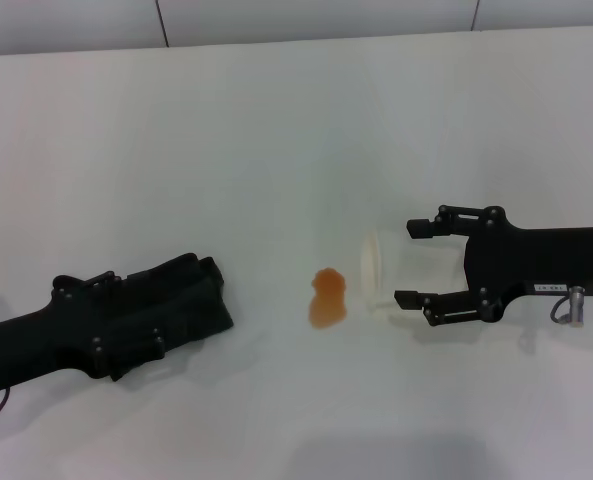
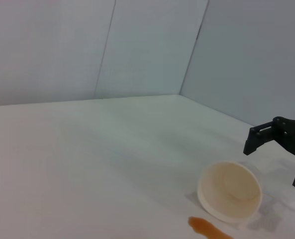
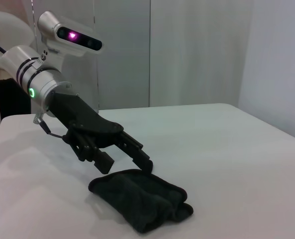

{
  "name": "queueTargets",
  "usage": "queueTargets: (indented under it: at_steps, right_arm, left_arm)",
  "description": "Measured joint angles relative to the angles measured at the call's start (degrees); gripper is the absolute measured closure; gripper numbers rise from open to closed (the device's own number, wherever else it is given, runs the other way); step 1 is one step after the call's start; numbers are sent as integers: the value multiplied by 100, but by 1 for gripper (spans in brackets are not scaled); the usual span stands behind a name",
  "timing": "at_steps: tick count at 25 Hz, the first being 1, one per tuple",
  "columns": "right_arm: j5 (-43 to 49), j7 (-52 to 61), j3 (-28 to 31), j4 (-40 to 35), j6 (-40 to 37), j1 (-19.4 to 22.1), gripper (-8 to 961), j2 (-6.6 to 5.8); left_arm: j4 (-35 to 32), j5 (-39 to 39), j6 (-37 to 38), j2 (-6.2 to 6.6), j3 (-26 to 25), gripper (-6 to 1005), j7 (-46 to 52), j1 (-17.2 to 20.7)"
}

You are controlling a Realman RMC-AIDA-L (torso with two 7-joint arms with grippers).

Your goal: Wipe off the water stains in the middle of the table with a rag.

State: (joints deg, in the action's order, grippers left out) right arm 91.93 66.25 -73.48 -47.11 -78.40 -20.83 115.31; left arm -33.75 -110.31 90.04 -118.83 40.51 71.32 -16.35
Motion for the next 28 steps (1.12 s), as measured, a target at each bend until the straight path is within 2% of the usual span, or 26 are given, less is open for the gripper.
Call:
queueTargets:
  at_steps: [23,26,28]
  right_arm:
    - [0,40,0,-31,-10,1,124,0]
    - [13,519,6,-250,-46,2,123,-5]
    - [154,1134,22,-696,-134,1,123,-51]
  left_arm:
    - [0,2,23,0,9,139,13,-9]
    - [0,2,23,0,9,139,13,-8]
    - [0,2,26,3,9,139,13,-9]
